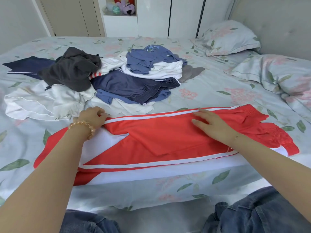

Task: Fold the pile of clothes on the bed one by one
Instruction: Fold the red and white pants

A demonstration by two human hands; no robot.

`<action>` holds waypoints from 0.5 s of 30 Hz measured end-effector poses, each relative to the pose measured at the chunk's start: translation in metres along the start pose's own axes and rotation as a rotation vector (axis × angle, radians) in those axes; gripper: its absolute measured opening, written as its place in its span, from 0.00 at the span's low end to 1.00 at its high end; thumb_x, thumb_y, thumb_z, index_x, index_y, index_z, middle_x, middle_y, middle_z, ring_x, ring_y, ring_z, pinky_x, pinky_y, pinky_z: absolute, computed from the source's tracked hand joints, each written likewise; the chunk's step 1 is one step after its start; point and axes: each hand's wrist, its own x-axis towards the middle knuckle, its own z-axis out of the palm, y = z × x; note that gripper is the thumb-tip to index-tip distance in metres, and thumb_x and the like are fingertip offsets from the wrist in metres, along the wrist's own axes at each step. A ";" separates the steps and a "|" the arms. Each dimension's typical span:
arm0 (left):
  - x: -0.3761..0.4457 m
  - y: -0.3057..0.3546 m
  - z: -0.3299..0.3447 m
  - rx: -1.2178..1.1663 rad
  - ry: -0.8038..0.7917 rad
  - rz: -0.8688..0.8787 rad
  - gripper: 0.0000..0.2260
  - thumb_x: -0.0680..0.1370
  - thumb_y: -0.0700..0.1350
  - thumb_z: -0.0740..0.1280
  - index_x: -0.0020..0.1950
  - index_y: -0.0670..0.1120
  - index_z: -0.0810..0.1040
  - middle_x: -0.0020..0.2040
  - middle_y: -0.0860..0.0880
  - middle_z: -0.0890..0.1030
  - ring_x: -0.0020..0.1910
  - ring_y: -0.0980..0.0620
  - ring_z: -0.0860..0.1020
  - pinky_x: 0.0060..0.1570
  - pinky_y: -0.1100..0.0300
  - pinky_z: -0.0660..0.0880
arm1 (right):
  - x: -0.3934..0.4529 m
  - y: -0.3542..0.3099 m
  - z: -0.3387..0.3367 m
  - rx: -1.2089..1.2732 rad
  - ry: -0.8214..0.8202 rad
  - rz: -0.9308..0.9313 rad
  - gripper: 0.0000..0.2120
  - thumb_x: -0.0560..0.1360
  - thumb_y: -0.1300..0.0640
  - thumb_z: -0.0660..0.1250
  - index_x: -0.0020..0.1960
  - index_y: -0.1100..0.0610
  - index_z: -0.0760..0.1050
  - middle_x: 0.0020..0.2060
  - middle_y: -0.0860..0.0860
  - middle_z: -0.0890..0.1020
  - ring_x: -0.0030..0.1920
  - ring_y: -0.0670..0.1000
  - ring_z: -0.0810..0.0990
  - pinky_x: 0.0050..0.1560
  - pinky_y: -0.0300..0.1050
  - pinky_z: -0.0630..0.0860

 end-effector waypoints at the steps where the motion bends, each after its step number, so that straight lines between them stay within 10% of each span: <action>1: 0.001 -0.006 -0.001 -0.074 -0.013 -0.021 0.14 0.76 0.56 0.66 0.58 0.52 0.78 0.57 0.48 0.78 0.58 0.44 0.74 0.63 0.49 0.68 | 0.003 -0.003 0.009 -0.126 -0.080 -0.027 0.25 0.79 0.42 0.59 0.74 0.46 0.65 0.77 0.49 0.58 0.77 0.51 0.55 0.77 0.55 0.48; 6: 0.002 -0.010 -0.006 -0.196 0.000 0.025 0.10 0.76 0.52 0.69 0.44 0.45 0.79 0.41 0.47 0.78 0.44 0.47 0.74 0.47 0.57 0.67 | 0.002 0.002 0.036 -0.381 -0.132 -0.064 0.37 0.68 0.25 0.35 0.76 0.33 0.44 0.78 0.41 0.45 0.78 0.51 0.43 0.74 0.66 0.41; 15: 0.016 -0.017 -0.002 -0.248 0.054 -0.102 0.11 0.77 0.54 0.67 0.44 0.47 0.76 0.47 0.44 0.80 0.51 0.41 0.77 0.55 0.50 0.72 | 0.000 0.010 0.041 -0.392 -0.078 -0.087 0.42 0.63 0.20 0.30 0.75 0.32 0.43 0.78 0.41 0.45 0.78 0.52 0.43 0.74 0.65 0.43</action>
